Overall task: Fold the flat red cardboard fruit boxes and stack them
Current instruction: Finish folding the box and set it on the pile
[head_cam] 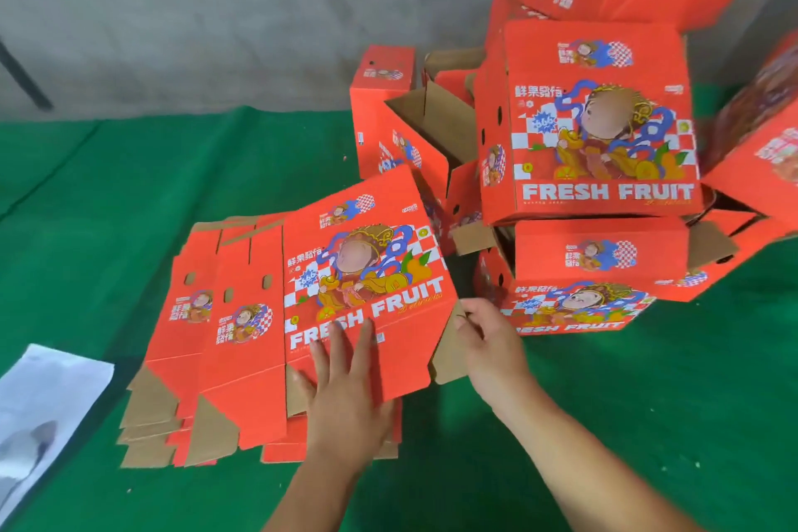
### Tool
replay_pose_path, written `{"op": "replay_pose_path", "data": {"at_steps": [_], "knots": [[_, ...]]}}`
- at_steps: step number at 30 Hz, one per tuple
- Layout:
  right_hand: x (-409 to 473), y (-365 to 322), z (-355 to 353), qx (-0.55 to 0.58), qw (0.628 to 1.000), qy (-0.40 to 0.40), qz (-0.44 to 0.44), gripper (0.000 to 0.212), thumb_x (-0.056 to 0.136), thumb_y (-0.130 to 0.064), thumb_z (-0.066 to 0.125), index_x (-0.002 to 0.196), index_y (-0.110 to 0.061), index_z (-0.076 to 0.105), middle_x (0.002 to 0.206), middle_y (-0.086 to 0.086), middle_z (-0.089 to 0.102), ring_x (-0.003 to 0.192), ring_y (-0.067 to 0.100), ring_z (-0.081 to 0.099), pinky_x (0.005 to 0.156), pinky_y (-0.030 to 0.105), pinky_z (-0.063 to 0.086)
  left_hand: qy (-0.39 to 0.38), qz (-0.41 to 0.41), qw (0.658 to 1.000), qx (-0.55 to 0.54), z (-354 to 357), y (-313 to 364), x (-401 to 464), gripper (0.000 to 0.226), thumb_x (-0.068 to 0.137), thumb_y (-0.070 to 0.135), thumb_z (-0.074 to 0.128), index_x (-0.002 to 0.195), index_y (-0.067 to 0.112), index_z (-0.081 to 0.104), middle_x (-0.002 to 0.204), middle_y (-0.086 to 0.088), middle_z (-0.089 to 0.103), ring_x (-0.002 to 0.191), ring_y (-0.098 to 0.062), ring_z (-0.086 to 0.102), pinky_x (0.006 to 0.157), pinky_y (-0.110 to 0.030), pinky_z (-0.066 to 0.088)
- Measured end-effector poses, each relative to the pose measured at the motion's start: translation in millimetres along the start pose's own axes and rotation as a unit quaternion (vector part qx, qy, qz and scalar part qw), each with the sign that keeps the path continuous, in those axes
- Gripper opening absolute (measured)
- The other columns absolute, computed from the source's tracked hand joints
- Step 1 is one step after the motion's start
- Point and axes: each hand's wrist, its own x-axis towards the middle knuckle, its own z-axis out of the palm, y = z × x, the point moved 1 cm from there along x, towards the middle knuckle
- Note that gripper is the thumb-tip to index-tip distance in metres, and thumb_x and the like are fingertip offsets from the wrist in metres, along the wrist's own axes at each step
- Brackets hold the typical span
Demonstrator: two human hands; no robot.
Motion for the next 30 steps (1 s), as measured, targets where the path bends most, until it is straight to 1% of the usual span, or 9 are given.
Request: {"op": "replay_pose_path", "data": {"at_steps": [6, 8, 11, 16, 18, 20, 22, 26, 30], "knots": [[0.2, -29.1, -31.9, 0.011, 0.997, 0.028, -0.077, 0.025, 0.100, -0.017, 0.056, 0.118, -0.030, 0.067, 0.104, -0.010, 0.072, 0.096, 0.010, 0.068, 0.076, 0.030, 0.053, 0.037, 0.039, 0.997, -0.056, -32.5, 35.0, -3.0, 0.080, 0.100, 0.038, 0.048, 0.165, 0.038, 0.001, 0.170, -0.004, 0.013, 0.156, -0.029, 0.016, 0.116, -0.055, 0.032], [-5.4, -43.9, -44.5, 0.053, 0.994, 0.031, -0.092, 0.031, 0.095, -0.019, 0.058, 0.121, -0.032, 0.068, 0.103, -0.011, 0.075, 0.094, 0.008, 0.070, 0.074, 0.026, 0.055, 0.040, 0.049, 0.990, -0.125, -43.1, 52.8, -7.6, 0.075, 0.103, 0.033, 0.052, 0.165, 0.039, 0.009, 0.170, -0.002, 0.016, 0.156, -0.025, 0.017, 0.117, -0.055, 0.030], [-13.8, -62.0, -65.2, 0.125, 0.987, 0.043, -0.095, 0.034, 0.084, -0.026, 0.058, 0.107, -0.048, 0.071, 0.096, -0.011, 0.077, 0.082, 0.008, 0.072, 0.062, 0.021, 0.053, 0.060, 0.068, 0.971, -0.222, -50.3, 81.0, -15.5, 0.074, 0.102, 0.021, 0.055, 0.163, 0.042, 0.019, 0.171, -0.002, 0.019, 0.158, -0.021, 0.016, 0.121, -0.057, 0.027], [-26.3, -63.1, -101.0, 0.254, 0.963, 0.024, -0.087, 0.031, 0.086, -0.024, 0.063, 0.106, -0.045, 0.074, 0.105, -0.007, 0.078, 0.095, 0.013, 0.074, 0.072, 0.026, 0.059, 0.077, 0.087, 0.932, -0.342, -42.8, 134.5, -26.3, 0.071, 0.104, 0.012, 0.051, 0.162, 0.041, 0.023, 0.173, 0.000, 0.015, 0.158, -0.028, 0.021, 0.120, -0.060, 0.030], [-31.7, -55.5, -111.4, 0.219, 0.972, 0.026, -0.087, 0.029, 0.090, -0.021, 0.062, 0.112, -0.036, 0.074, 0.107, -0.006, 0.078, 0.100, 0.018, 0.074, 0.075, 0.033, 0.062, 0.074, 0.098, 0.920, -0.372, -37.5, 160.2, -29.8, 0.069, 0.105, 0.010, 0.049, 0.163, 0.038, 0.024, 0.171, 0.002, 0.018, 0.154, -0.032, 0.027, 0.118, -0.060, 0.033], [-35.3, -45.8, -123.3, 0.183, 0.978, 0.035, -0.090, 0.025, 0.097, -0.013, 0.063, 0.116, -0.026, 0.073, 0.109, -0.003, 0.078, 0.102, 0.027, 0.073, 0.085, 0.049, 0.062, 0.076, 0.111, 0.917, -0.377, -30.2, 185.5, -34.5, 0.067, 0.106, 0.012, 0.049, 0.163, 0.036, 0.023, 0.171, 0.003, 0.017, 0.157, -0.027, 0.021, 0.123, -0.059, 0.026], [-34.7, -36.8, -141.0, 0.153, 0.983, 0.051, -0.085, 0.025, 0.099, -0.005, 0.060, 0.115, -0.019, 0.072, 0.109, -0.001, 0.077, 0.101, 0.024, 0.072, 0.093, 0.055, 0.058, 0.073, 0.117, 0.915, -0.380, -22.6, 210.2, -39.3, 0.067, 0.107, 0.013, 0.049, 0.164, 0.036, 0.022, 0.172, 0.003, 0.014, 0.160, -0.022, 0.012, 0.126, -0.058, 0.017], [-30.6, -35.5, -182.1, 0.094, 0.986, 0.056, -0.126, 0.025, 0.097, -0.010, 0.061, 0.118, -0.018, 0.072, 0.113, -0.008, 0.076, 0.108, 0.011, 0.069, 0.097, 0.040, 0.054, 0.058, 0.121, 0.895, -0.425, -17.1, 256.4, -45.2, 0.068, 0.106, 0.006, 0.048, 0.164, 0.031, 0.022, 0.171, 0.000, 0.020, 0.159, -0.021, 0.017, 0.127, -0.052, 0.019], [-23.0, -49.5, -214.8, 0.034, 0.982, 0.043, -0.183, 0.024, 0.102, -0.013, 0.058, 0.121, -0.018, 0.071, 0.114, -0.010, 0.075, 0.112, 0.009, 0.069, 0.098, 0.034, 0.054, 0.066, 0.132, 0.860, -0.488, -21.1, 306.0, -53.5, 0.069, 0.103, 0.004, 0.045, 0.165, 0.023, 0.021, 0.166, 0.001, 0.033, 0.152, -0.008, 0.030, 0.127, -0.028, 0.021]]}}
